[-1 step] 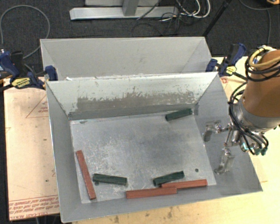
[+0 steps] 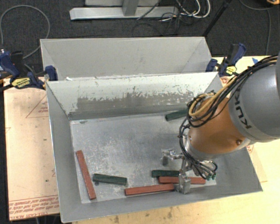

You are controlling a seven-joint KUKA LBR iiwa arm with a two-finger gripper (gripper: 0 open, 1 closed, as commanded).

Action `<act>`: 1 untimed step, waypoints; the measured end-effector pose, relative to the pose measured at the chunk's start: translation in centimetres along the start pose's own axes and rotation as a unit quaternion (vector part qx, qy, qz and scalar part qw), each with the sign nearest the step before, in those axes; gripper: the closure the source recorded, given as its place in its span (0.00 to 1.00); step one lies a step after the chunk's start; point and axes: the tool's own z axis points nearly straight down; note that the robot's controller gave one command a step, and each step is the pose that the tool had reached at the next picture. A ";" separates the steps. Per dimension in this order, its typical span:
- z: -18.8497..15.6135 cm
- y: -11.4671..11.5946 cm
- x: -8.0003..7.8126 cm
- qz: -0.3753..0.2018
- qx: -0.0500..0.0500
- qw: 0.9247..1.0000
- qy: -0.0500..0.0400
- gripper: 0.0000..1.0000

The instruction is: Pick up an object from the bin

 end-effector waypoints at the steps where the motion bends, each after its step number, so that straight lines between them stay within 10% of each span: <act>1: -3.1 5.7 -0.8 -0.025 -0.003 1.000 0.006 0.00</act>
Offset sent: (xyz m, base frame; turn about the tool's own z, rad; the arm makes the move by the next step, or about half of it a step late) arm -0.0049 0.0527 0.0301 -0.0419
